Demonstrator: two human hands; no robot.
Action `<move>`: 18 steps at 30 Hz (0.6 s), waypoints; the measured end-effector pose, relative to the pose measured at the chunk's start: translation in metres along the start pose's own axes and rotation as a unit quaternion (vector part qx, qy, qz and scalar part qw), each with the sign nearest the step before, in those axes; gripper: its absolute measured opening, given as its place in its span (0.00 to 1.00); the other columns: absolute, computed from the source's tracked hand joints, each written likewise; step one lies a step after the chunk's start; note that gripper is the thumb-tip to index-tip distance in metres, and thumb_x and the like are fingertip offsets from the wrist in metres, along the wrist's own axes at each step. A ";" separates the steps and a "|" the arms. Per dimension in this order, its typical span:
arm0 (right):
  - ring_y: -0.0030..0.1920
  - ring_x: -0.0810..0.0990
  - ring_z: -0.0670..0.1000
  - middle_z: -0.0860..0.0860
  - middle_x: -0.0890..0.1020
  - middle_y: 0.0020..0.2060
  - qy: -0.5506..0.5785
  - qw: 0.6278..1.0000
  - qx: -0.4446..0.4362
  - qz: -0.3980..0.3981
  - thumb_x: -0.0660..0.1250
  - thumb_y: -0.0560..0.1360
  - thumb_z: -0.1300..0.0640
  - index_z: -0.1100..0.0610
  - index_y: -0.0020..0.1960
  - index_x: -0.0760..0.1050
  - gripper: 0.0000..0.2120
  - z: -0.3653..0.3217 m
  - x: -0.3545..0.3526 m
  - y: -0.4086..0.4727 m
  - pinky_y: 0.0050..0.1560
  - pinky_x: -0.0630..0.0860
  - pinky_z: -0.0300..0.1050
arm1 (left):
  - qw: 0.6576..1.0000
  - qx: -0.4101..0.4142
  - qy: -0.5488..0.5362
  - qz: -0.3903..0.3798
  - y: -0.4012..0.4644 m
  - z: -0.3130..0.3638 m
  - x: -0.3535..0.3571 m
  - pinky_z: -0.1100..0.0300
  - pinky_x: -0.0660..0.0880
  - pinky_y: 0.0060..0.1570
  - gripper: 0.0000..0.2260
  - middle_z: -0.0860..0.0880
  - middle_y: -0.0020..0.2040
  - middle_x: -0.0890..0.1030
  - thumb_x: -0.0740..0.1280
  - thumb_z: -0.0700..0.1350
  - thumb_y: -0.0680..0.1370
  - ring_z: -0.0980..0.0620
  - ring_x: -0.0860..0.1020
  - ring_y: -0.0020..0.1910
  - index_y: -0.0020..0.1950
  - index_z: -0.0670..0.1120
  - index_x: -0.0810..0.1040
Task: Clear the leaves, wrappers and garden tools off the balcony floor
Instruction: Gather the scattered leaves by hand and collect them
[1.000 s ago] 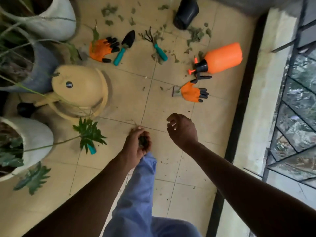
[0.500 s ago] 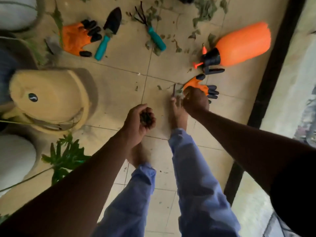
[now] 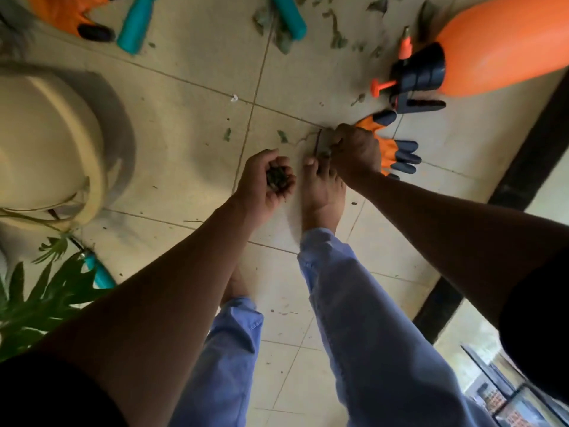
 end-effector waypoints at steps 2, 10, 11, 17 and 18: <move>0.45 0.82 0.59 0.54 0.85 0.42 0.027 1.000 0.011 0.012 0.64 0.73 0.61 0.54 0.47 0.81 0.08 -0.007 -0.012 0.001 0.40 0.76 0.48 | 1.000 0.007 0.004 -0.004 -0.001 0.007 0.003 0.59 0.76 0.39 0.12 0.46 0.38 0.76 0.62 0.46 0.84 0.50 0.76 0.37 0.42 0.44 0.77; 0.42 0.84 0.47 0.46 0.87 0.42 0.095 0.978 -0.172 -0.074 0.69 0.75 0.59 0.50 0.49 0.85 0.08 -0.107 -0.018 -0.049 0.43 0.79 0.42 | 0.999 0.032 0.040 0.018 0.000 0.029 0.006 0.59 0.81 0.38 0.08 0.45 0.40 0.83 0.61 0.44 0.84 0.50 0.83 0.39 0.47 0.45 0.77; 0.43 0.84 0.47 0.46 0.87 0.44 0.086 0.975 -0.191 -0.077 0.67 0.76 0.59 0.50 0.51 0.85 0.09 -0.113 -0.018 -0.053 0.44 0.80 0.42 | 0.998 0.032 0.041 0.023 0.001 0.031 0.004 0.60 0.81 0.36 0.08 0.45 0.40 0.83 0.61 0.44 0.83 0.50 0.83 0.38 0.48 0.45 0.77; 0.46 0.84 0.51 0.51 0.86 0.47 0.083 0.985 -0.147 0.029 0.64 0.74 0.64 0.55 0.53 0.83 0.12 -0.104 -0.022 -0.013 0.45 0.79 0.43 | 0.998 0.034 0.035 0.040 0.011 0.038 -0.019 0.61 0.71 0.31 0.14 0.47 0.33 0.76 0.61 0.45 0.83 0.51 0.75 0.31 0.39 0.45 0.75; 0.48 0.83 0.52 0.51 0.85 0.49 0.053 0.990 -0.131 0.006 0.66 0.75 0.63 0.54 0.56 0.81 0.12 -0.098 -0.011 -0.004 0.47 0.79 0.45 | 0.998 0.033 0.034 0.044 0.013 0.038 -0.025 0.61 0.71 0.30 0.14 0.47 0.33 0.76 0.61 0.45 0.83 0.51 0.74 0.30 0.39 0.45 0.74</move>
Point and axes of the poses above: each hand's wrist, its own y-axis towards the middle knuckle, its own x-axis out of the palm, z = x × y, the point moved 7 cm from there along y, towards the middle knuckle
